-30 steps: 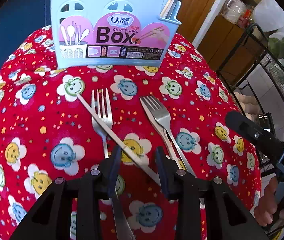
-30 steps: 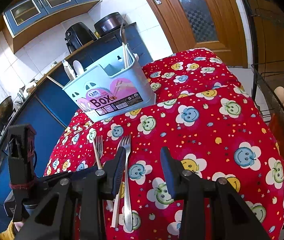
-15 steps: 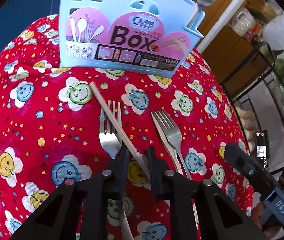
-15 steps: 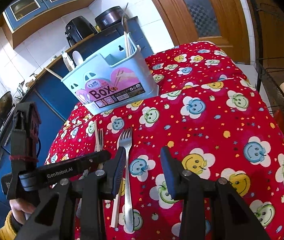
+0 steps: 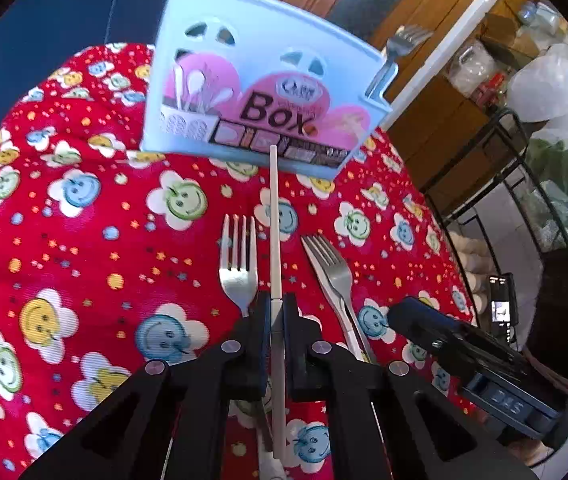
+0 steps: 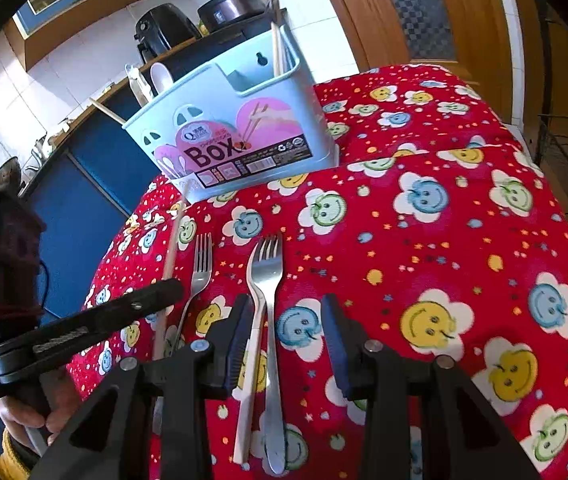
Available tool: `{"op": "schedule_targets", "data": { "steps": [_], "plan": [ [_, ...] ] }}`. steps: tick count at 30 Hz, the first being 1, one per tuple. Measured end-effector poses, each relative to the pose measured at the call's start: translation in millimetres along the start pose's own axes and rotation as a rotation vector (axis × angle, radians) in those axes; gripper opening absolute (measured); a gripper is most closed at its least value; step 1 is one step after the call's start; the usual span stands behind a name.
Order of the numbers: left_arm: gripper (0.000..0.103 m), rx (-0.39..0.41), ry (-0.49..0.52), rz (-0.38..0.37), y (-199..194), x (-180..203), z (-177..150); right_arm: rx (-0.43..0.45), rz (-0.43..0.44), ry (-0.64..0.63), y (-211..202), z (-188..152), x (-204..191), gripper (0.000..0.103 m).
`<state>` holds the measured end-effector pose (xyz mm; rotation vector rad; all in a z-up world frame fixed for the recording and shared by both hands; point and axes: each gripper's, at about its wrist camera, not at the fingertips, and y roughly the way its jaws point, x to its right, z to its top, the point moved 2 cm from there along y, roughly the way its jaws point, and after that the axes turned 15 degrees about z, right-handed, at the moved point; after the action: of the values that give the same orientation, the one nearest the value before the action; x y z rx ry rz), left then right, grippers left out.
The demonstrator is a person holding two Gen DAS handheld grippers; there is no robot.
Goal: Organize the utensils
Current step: 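Close the left tool on a wooden chopstick while the right tool grasps a metal fork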
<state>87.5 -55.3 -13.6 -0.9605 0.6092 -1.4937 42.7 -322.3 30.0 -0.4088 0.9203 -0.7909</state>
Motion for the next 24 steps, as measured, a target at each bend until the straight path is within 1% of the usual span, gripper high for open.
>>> {"op": "schedule_targets", "data": {
  "steps": [3, 8, 12, 14, 16, 17, 18, 24],
  "plan": [
    [0.005, 0.027, -0.004, -0.005, -9.6, -7.6, 1.4, -0.021, 0.012, 0.008, 9.9, 3.6, 0.9, 0.039],
    [0.005, 0.059, -0.005, -0.002, -19.3, -20.8, 2.5, -0.055, -0.005, 0.002, 27.5, 9.0, 4.1, 0.039],
    [0.005, 0.074, -0.012, -0.011, -20.2, -25.9, 4.7, -0.057, -0.006, -0.014, 34.4, 14.6, 3.2, 0.039],
    [0.005, 0.08, -0.014, -0.015, -20.0, -27.6, 5.3, -0.065, 0.002, -0.02, 39.2, 18.3, 3.0, 0.035],
    [0.005, 0.086, -0.015, -0.019, -20.3, -30.5, 5.8, -0.078, 0.011, -0.022, 43.5, 20.3, 3.9, 0.024],
    [0.005, 0.087, -0.018, -0.021, -19.9, -31.4, 6.0, -0.081, 0.019, -0.021, 44.8, 21.2, 3.9, 0.022],
    [0.005, 0.088, -0.02, -0.024, -19.8, -32.4, 5.9, -0.086, 0.036, -0.021, 46.4, 22.2, 4.0, 0.017],
    [0.005, 0.097, -0.03, -0.028, -20.9, -37.5, 5.6, -0.065, 0.044, -0.037, 41.7, 23.2, 0.0, 0.01]
  ]
}}
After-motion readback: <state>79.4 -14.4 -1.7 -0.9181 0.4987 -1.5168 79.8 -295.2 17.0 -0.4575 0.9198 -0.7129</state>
